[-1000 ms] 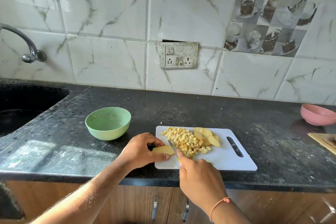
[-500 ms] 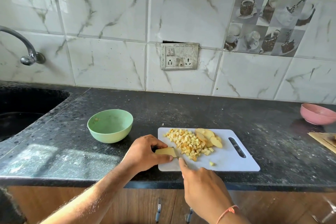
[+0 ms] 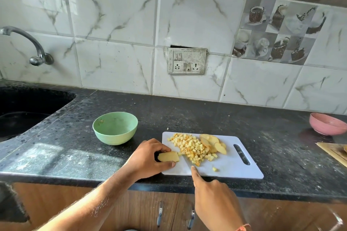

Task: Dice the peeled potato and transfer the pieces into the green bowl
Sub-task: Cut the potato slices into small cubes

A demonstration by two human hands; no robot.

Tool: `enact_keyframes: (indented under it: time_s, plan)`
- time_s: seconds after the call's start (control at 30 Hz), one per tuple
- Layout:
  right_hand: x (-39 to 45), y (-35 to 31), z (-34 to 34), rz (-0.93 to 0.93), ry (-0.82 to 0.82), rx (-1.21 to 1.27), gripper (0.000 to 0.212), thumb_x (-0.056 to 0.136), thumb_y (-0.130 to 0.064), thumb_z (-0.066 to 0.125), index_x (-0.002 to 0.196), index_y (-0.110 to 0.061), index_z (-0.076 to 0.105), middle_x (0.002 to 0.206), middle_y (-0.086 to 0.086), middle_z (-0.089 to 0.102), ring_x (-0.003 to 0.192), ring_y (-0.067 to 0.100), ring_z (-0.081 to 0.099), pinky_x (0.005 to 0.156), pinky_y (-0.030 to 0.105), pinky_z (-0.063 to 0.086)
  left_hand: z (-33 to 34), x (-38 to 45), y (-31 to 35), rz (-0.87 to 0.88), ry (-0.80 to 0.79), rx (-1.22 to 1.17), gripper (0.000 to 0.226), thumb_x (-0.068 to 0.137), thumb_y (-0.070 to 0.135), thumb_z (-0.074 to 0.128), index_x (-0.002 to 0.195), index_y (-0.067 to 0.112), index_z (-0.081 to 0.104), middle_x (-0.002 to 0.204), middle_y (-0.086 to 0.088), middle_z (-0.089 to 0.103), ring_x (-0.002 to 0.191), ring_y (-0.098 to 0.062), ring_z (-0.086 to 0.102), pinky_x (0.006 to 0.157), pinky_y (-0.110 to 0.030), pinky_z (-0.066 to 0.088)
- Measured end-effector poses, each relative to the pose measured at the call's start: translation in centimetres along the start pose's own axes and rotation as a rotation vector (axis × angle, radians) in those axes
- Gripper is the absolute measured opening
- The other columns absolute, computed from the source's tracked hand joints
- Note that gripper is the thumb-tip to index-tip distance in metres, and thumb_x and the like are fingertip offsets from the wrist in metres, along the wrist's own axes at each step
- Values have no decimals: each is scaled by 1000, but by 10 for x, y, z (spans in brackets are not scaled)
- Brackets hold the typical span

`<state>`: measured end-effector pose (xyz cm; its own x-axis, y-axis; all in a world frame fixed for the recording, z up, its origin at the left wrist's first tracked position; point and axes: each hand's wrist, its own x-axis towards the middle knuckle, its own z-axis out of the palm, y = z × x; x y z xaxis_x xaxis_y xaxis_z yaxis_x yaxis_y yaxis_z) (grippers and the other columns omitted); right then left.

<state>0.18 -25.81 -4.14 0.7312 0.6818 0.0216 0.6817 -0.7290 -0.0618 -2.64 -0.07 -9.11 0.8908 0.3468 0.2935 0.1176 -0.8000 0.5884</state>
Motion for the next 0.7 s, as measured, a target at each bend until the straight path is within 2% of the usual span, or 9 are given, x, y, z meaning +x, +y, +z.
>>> enact_keyframes:
  time_s: [0.1,0.23,0.3,0.4,0.5,0.57,0.7]
  plan:
    - [1,-5,0,-26,69,33,69,105,-24,36,165,-35,4,76,0,54,66,22,52,59,33,41,-3,-5,-6,41,-6,36,62,73,75,74,124,40,70,112,28,57,109,1,55,97,-22,48]
    - [5,-10,2,-52,119,64,66,105,-27,36,164,-34,8,94,4,70,80,21,66,63,33,49,-2,-6,-5,42,4,32,54,75,75,70,119,43,71,111,29,57,109,0,54,97,-23,48]
    - [12,-11,1,-65,127,61,64,106,-28,35,164,-34,11,94,3,70,80,20,67,66,34,55,-1,-5,-5,36,19,23,51,75,74,71,115,44,72,108,28,58,106,0,55,94,-22,48]
    - [19,-19,-2,-82,124,60,62,107,-27,35,164,-32,13,90,2,66,77,20,61,67,36,54,-1,-3,-5,17,35,7,46,73,70,76,110,43,74,103,27,60,101,0,56,84,-17,43]
    - [22,-27,0,-110,120,30,63,105,-24,37,165,-29,17,96,4,68,85,23,66,66,37,51,-1,-2,-5,8,44,-16,43,72,67,79,107,42,76,101,26,62,98,1,56,78,-14,39]
    - [28,-33,-1,-112,101,-24,65,103,-18,37,164,-26,19,103,7,69,92,26,67,67,37,49,0,-1,-5,6,37,-25,43,72,66,79,107,42,75,100,25,62,98,0,55,79,-15,40]
    - [42,-45,-2,-74,21,-94,70,99,-5,37,164,-21,17,111,11,68,100,29,65,77,40,54,1,0,-7,2,28,5,41,74,65,80,107,42,74,100,25,61,99,1,54,86,-19,45]
